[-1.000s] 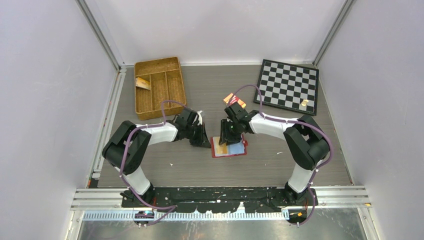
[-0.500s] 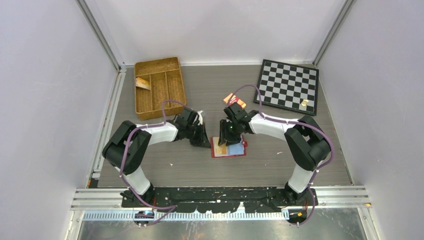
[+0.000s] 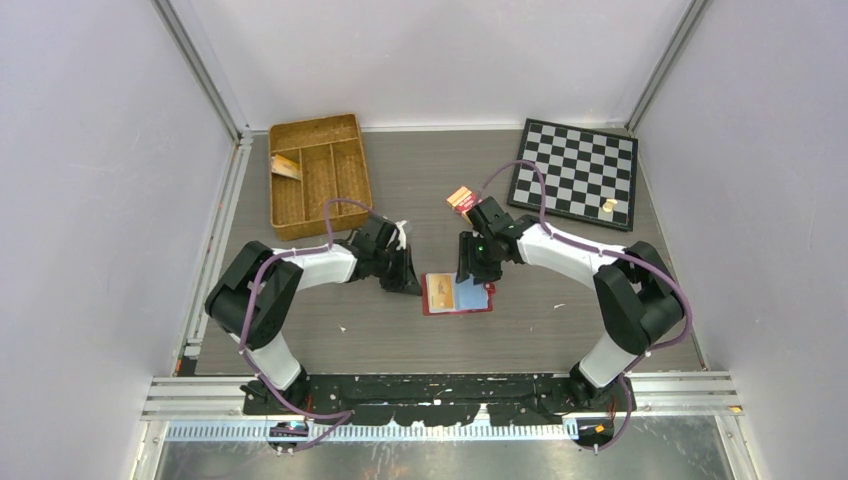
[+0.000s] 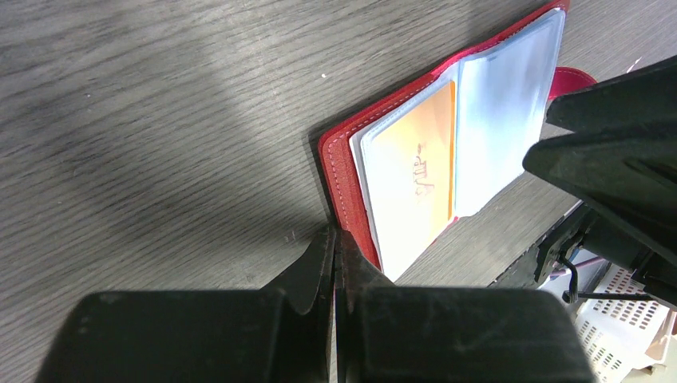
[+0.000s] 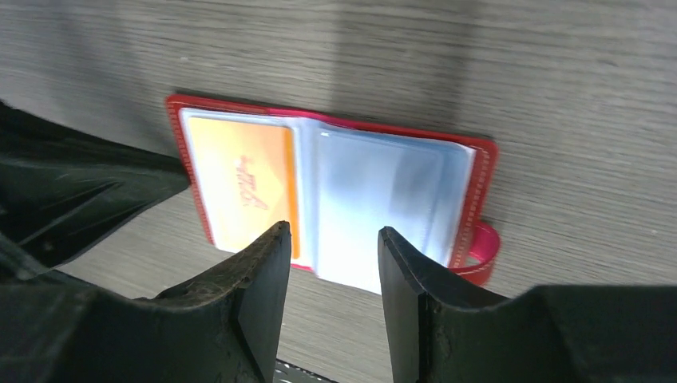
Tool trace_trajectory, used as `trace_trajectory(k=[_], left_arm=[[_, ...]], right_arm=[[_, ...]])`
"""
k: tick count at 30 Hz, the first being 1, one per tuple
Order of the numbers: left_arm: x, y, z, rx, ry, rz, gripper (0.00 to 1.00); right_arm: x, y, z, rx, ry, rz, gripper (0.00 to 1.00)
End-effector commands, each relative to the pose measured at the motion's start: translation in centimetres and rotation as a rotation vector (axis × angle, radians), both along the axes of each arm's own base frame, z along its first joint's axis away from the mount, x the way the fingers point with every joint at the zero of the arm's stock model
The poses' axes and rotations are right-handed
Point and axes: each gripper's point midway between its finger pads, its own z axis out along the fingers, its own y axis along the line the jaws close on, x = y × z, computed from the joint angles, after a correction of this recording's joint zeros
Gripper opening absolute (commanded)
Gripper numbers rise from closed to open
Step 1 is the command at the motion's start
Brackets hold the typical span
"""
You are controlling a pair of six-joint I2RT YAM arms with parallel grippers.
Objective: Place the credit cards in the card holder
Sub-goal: Turn over the card slot in the card holder.
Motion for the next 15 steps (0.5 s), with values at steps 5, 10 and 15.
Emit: trace_trajectory(k=[5, 10, 15], left_arm=[[0.0, 1.3, -1.8, 0.092, 0.003, 0.008, 0.0], [0.0, 1.3, -1.8, 0.092, 0.001, 0.008, 0.0], [0.1, 1.3, -1.9, 0.092, 0.004, 0.009, 0.0]], right_arm=[[-0.3, -2.2, -0.9, -0.048, 0.014, -0.032, 0.5], [-0.4, -2.7, -1.5, -0.062, 0.031, -0.047, 0.49], [-0.5, -3.1, -1.8, -0.074, 0.034, -0.062, 0.49]])
